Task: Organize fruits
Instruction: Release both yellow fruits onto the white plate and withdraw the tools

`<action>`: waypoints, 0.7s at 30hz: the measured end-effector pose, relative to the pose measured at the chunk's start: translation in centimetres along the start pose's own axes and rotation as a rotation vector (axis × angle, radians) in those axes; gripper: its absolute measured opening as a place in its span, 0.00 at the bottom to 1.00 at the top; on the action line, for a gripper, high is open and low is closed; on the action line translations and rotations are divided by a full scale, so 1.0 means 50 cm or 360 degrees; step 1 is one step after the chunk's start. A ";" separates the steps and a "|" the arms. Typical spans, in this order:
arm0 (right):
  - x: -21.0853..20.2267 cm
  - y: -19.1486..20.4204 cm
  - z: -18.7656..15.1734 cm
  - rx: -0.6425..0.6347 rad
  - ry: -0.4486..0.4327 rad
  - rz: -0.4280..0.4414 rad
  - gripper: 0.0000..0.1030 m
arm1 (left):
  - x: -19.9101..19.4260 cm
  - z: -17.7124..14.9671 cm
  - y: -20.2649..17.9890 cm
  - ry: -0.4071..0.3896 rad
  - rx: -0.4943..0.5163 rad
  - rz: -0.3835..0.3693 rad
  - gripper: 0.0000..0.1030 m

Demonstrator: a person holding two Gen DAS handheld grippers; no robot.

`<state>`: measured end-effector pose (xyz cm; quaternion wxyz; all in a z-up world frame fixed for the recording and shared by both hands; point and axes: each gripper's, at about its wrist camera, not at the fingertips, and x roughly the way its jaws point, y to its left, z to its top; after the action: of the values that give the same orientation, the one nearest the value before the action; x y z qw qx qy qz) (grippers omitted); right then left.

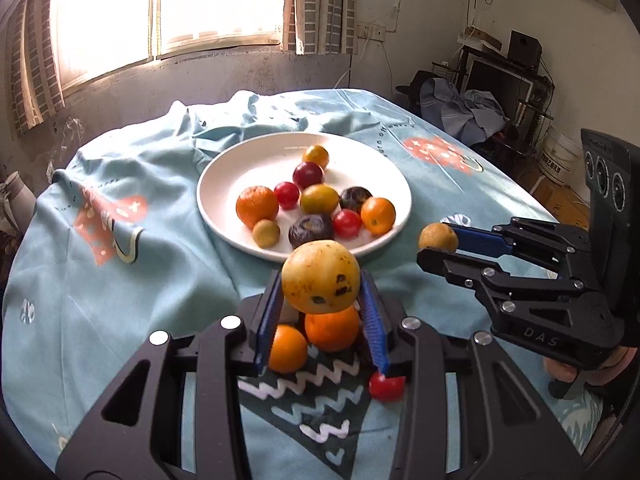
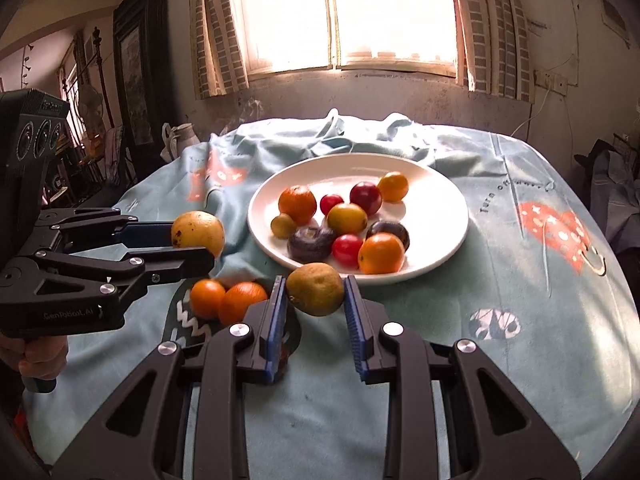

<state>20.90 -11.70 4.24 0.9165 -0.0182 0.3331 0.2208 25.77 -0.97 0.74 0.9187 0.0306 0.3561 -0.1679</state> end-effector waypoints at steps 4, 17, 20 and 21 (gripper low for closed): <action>0.054 -0.062 0.069 0.0138 -0.0059 -0.0060 0.28 | 0.064 0.086 0.028 -0.0016 -0.0027 0.0054 0.38; 0.169 -0.139 0.102 0.0268 0.0029 -0.0104 0.60 | 0.174 0.160 0.093 -0.0044 -0.0166 0.0284 0.89; 0.140 -0.112 0.092 0.0247 0.0066 -0.0058 0.60 | 0.126 0.137 0.101 -0.0054 -0.0213 0.0319 0.97; 0.130 -0.102 0.086 0.0244 0.0083 -0.0031 0.60 | 0.109 0.125 0.104 -0.0047 -0.0234 0.0322 0.97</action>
<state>30.04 -12.96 2.98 0.9083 0.0431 0.3727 0.1851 35.27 1.26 1.44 0.9359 -0.0035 0.3491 -0.0481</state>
